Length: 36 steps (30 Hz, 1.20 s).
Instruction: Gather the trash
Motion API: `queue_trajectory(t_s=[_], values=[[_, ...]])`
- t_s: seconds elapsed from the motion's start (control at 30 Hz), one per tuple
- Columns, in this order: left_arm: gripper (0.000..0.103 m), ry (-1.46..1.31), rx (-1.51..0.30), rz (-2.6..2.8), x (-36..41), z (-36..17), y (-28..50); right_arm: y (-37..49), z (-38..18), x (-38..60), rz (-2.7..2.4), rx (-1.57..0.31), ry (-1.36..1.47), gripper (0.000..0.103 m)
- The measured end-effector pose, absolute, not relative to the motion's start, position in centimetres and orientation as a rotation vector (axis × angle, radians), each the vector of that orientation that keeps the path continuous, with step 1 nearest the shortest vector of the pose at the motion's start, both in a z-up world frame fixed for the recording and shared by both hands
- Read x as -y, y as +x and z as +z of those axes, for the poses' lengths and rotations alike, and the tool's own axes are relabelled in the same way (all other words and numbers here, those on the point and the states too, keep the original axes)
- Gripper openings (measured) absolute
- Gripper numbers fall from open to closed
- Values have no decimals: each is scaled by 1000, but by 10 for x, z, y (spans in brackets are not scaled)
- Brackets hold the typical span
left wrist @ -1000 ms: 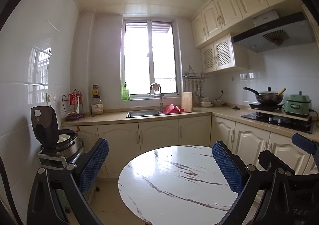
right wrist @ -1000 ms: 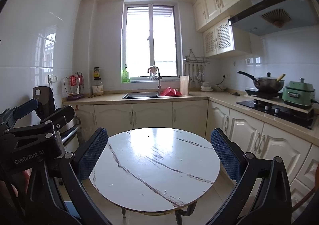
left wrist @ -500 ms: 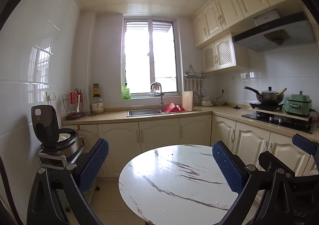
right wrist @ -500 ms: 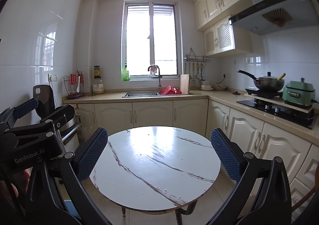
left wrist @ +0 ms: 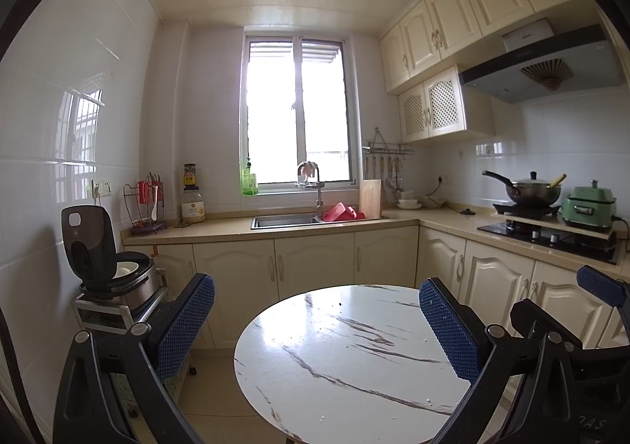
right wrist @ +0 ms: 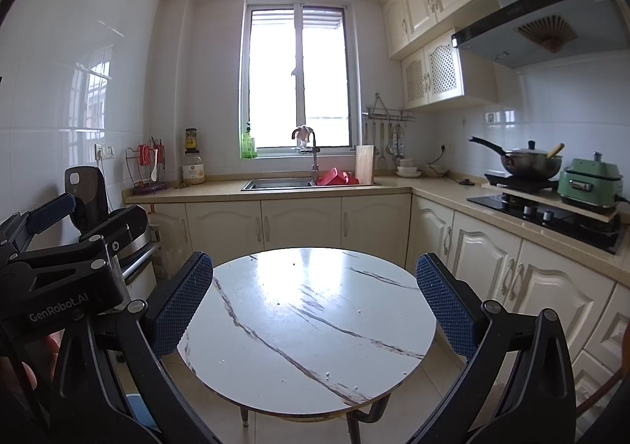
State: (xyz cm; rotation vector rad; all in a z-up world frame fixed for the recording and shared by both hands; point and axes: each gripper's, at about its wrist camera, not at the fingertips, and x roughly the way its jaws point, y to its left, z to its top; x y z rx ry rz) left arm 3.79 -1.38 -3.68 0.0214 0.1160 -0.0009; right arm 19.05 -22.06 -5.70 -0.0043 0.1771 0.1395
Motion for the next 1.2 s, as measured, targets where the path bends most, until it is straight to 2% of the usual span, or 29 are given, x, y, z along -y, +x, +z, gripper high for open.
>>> queue_trajectory(t_s=[1.2], values=[[102, 25, -107, 10, 14, -43, 36, 193, -57, 222, 142, -177, -7, 103]])
